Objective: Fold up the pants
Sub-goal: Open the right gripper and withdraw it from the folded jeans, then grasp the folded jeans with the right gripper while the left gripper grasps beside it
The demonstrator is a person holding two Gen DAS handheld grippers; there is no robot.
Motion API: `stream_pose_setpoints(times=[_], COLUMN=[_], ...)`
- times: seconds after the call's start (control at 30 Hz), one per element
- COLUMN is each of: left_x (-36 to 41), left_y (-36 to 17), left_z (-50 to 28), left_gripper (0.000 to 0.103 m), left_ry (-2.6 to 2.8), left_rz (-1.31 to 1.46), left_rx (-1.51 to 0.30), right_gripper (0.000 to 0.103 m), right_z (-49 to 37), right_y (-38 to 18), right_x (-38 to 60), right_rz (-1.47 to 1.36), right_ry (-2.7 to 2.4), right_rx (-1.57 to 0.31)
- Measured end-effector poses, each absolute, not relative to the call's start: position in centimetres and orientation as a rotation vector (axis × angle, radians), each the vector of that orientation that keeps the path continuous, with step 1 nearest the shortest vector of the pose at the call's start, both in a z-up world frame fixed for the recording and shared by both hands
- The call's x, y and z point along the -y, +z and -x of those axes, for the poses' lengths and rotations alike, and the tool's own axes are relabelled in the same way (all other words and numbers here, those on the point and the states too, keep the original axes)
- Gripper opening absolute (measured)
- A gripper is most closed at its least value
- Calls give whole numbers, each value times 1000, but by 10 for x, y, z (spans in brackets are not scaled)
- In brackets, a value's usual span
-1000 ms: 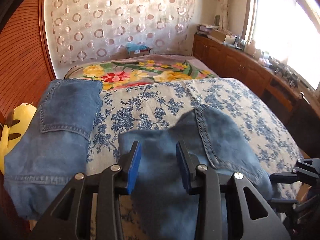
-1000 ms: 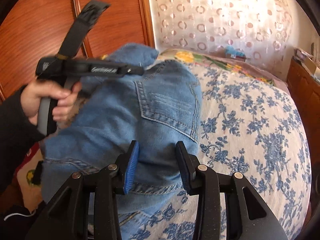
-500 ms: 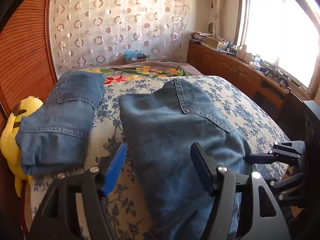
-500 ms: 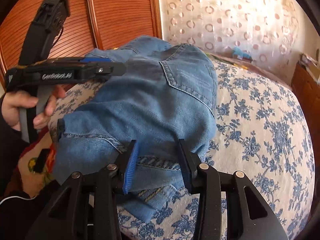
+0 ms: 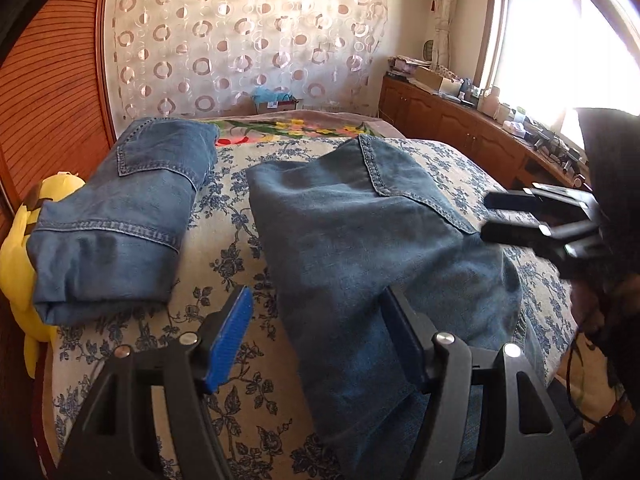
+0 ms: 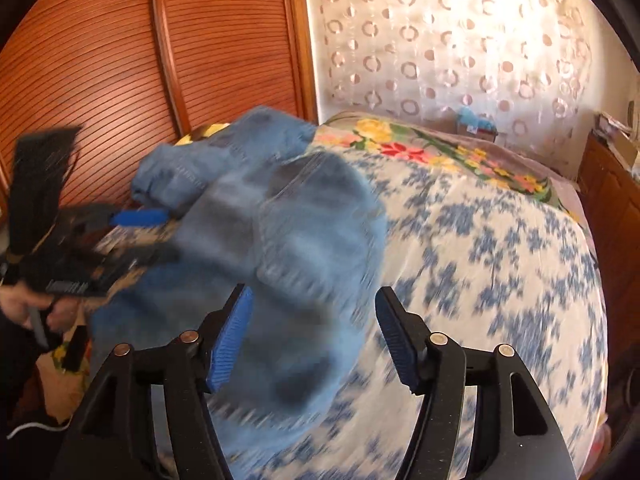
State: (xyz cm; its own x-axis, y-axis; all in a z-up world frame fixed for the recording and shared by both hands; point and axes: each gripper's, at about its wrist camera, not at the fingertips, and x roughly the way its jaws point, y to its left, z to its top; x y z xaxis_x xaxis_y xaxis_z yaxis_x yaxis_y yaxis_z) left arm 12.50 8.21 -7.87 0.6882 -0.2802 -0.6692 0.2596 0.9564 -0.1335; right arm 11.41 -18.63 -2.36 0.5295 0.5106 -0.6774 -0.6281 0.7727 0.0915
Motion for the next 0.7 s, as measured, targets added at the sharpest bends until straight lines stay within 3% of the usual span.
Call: stream_pose_setpoints(times=[0.27,0.5,0.7], left_x=[-77,-77,-74], left_y=[-95,-102,-104], left_z=[-127,-125,-124], left_gripper=[66,66,66], left_ry=[-306,-306,-307], left_rz=[18,18,19], left_rx=[-794,-803,-808], right_gripper=[69,80,79], right_z=[-177,-202,-209], right_y=[-35,-62,-70], right_x=[179,168,170], right_rz=[84,35,-27], right_ry=[701,728,759], right_rx=[-826,-943,-997])
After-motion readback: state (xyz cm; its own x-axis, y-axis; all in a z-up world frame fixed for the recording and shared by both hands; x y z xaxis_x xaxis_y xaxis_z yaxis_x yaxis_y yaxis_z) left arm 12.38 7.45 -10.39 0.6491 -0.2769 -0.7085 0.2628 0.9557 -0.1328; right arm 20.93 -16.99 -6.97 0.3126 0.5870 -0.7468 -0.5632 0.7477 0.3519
